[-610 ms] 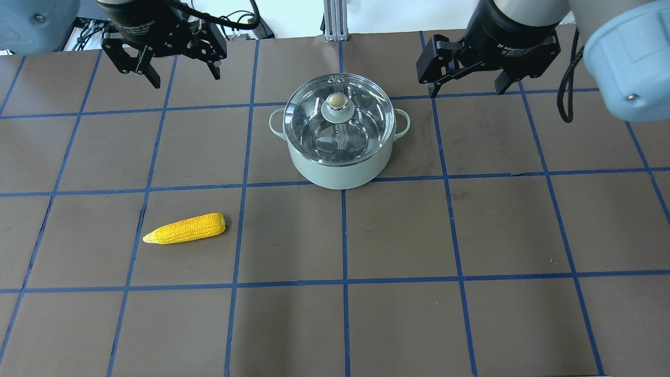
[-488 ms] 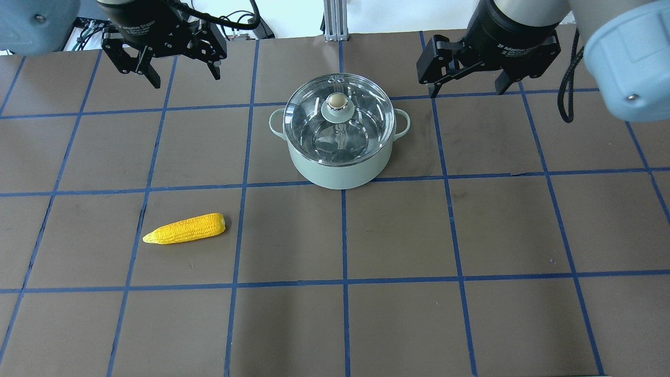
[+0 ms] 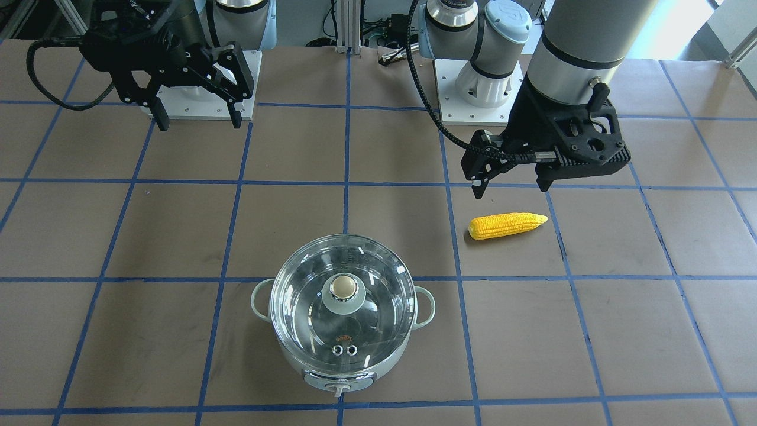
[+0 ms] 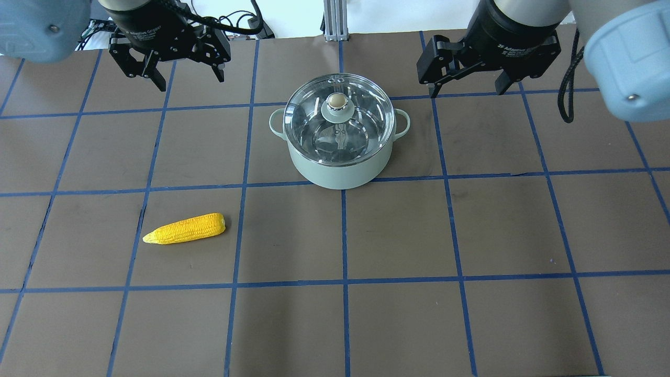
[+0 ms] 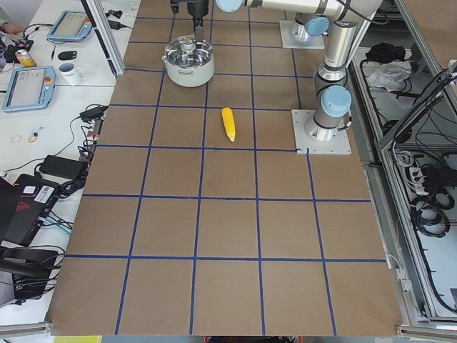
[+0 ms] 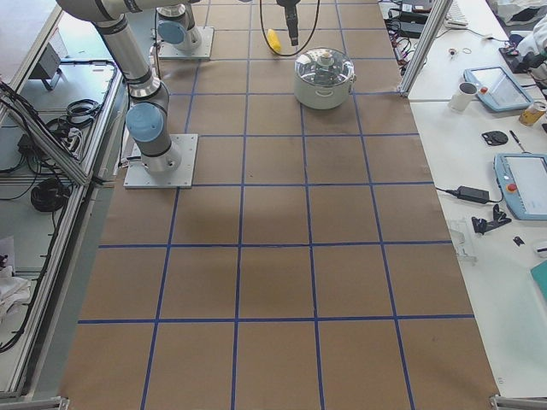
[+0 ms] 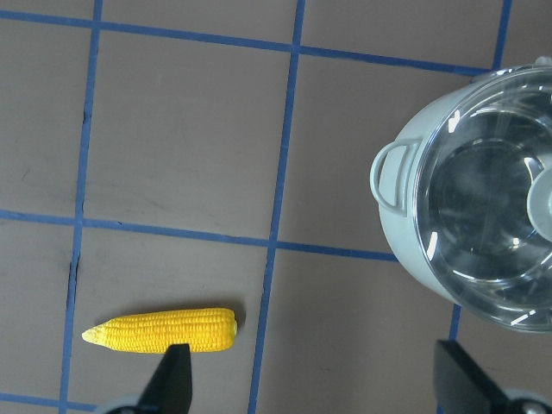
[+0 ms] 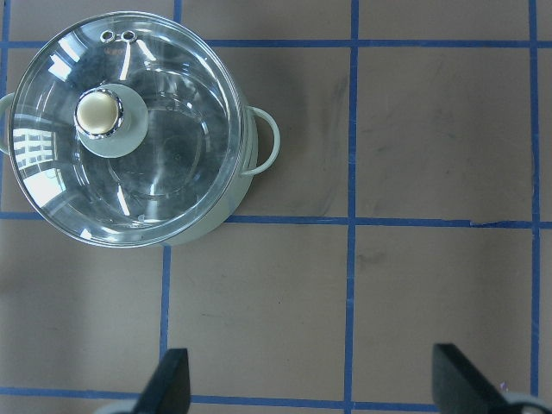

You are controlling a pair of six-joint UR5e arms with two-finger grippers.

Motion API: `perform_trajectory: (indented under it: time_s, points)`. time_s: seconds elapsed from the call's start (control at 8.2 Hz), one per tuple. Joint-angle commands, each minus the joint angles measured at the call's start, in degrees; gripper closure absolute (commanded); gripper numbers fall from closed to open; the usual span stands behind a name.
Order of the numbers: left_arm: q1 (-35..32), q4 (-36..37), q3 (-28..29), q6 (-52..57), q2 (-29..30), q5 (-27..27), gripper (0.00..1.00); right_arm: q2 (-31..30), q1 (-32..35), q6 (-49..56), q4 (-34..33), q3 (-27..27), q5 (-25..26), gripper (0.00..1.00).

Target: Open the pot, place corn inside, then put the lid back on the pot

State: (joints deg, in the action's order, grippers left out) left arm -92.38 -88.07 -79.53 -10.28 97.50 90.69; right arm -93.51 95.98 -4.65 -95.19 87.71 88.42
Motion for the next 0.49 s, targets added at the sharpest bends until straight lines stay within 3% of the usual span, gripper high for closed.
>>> perform_trajectory:
  time_s: [0.0,0.37]
  points:
    - [0.27,11.61,-8.50,2.09,-0.03,-0.34,0.00,0.00,-0.09,0.08,0.61,0.00,0.17,0.00]
    - [1.76,13.01,-13.71,17.96,-0.38,0.36,0.00,0.17,-0.52,0.78,3.08,0.00,0.18,0.00]
